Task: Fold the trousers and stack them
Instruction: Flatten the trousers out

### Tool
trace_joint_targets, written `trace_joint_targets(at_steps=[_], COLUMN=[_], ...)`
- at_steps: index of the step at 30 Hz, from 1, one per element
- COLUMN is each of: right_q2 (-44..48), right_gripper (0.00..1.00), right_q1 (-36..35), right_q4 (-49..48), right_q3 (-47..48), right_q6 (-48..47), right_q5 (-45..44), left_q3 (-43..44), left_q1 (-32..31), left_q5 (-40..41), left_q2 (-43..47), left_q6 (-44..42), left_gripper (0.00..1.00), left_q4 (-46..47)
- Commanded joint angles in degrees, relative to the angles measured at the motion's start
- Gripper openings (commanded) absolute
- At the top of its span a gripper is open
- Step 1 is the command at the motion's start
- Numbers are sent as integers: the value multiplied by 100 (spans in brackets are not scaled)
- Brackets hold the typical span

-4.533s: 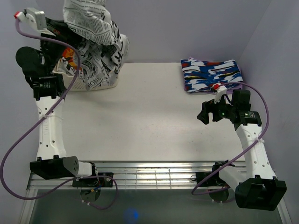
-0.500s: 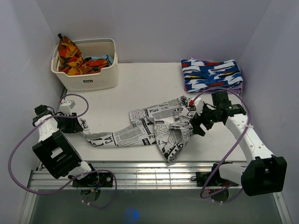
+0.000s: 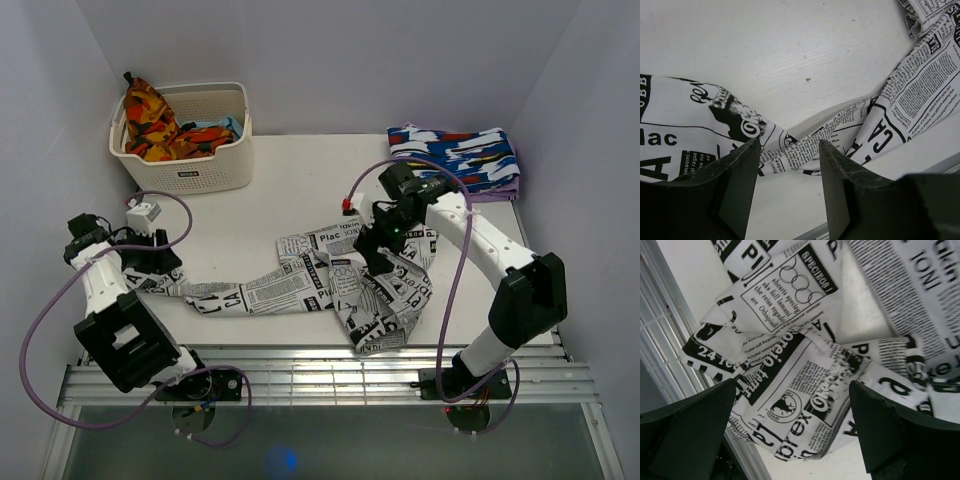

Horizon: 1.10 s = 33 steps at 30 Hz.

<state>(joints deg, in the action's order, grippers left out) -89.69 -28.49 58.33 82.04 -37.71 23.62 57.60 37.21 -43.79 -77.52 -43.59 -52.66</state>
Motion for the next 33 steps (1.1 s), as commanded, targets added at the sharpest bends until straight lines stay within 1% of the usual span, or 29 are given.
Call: trace_joint_targets(at_steps=[1, 2, 3, 4, 5, 6, 7, 8, 9, 10, 11, 12, 14, 15, 17, 18, 19, 20, 21, 22, 23, 25, 26, 27, 29, 30, 31, 32, 33], right_q2=[-145, -137, -119, -101, -84, -75, -75, -92, -93, -75, -49, -49, -83, -101, -93, -75, -49, 4, 22, 48, 126, 276, 338, 390, 627, 724, 934, 1040, 1128], right_gripper=[99, 95, 94, 94, 94, 94, 94, 95, 95, 95, 96, 95, 91, 85, 78, 70, 66, 62, 54, 49, 38, 26, 13, 8, 8, 8, 8, 8, 8], right_q1=[-166, -166, -174, -192, -209, -227, -288, -315, -350, -402, -420, -447, -482, -491, -491, -491, -491, -491, -491, -491, -491, -491, -491, -482, -473, -447, -403, -359, -194], right_q4=[346, 207, 162, 136, 40, 21, -23, -66, -171, -251, -365, -566, -734, -831, -954, -1007, -1094, -1130, -1156, -1174, -1192, -1218, -1227, -1236, -1262, -1280, -1271, -1254, -1219], right_q3=[-415, -530, -636, -785, -847, -891, -944, -1066, -1137, -1225, -1417, -1497, -1681, -1717, -1779, -1849, -1884, -1911, -1937, -1946, -1955, -1964, -1955, -1946, -1920, -1911, -1885, -1876, -1885], right_q6=[448, 536, 589, 703, 782, 835, 923, 1054, 1099, 1160, 1239, 1371, 1468, 1538, 1591, 1627, 1644, 1662, 1688, 1680, 1680, 1680, 1680, 1697, 1680, 1671, 1645, 1575, 1531], right_q5=[-637, -735, -788, -823, -858, -876, -920, -920, -912, -938, -999, -1069, -1236, -1298, -1526, -1588, -1701, -1781, -1842, -1878, -1930, -1992, -2027, -2062, -2159, -2281, -2317, -2335, -2344], left_q3=[216, 207, 181, 138, 94, 32, 14, 14, 40, 84, 145, 276, 426, 505, 778, 857, 980, 1016, 1051, 1086, 1165, 1200, 1201, 1201, 1244, 1262, 1271, 1253, 1192], left_q1=[-291, -476, -974, -1249, -1547, -2124, -2383, -2672, -2928, -3391, -3596, -4024, -4256, -4466, -4661, -4749, -4923, -5012, -5170, -5224, -5276, -5373, -5391, -5408, -5409, -5374, -5321, -5234, -4963], left_q5=[-384, -359, -271, 25, 168, 300, 510, 616, 730, 827, 1011, 1126, 1337, 1425, 1566, 1567, 1593, 1645, 1767, 1847, 1909, 2058, 2137, 2147, 2278, 2365, 2479, 2507, 2568], left_q2=[342, 351, 351, 308, 264, 202, 123, -121, -271, -447, -631, -990, -1343, -1658, -1976, -2108, -2353, -2460, -2548, -2741, -2830, -3058, -3111, -3155, -3200, -3156, -3095, -2824, -2665], left_q6=[-395, -230, 24, 305, 882, 1183, 1482, 1799, 2420, 2695, 2942, 3414, 3786, 4075, 4288, 4298, 4585, 4666, 4754, 4911, 4983, 5158, 5220, 5264, 5352, 5344, 5318, 5283, 5247], left_gripper=[61, 62, 64, 64, 64, 64, 64, 64, 63, 64, 64, 64, 66, 66, 67, 67, 68, 69, 69, 69, 69, 66, 60, 54, 40, 25, 17, 10, 0], left_q4=[-122, -17, 184, 647, 896, 1159, 1597, 1801, 1986, 2284, 2400, 2532, 2857, 2937, 3034, 3051, 3078, 3113, 3131, 3131, 3139, 3131, 3131, 3131, 3034, 2930, 2885, 2876, 2850])
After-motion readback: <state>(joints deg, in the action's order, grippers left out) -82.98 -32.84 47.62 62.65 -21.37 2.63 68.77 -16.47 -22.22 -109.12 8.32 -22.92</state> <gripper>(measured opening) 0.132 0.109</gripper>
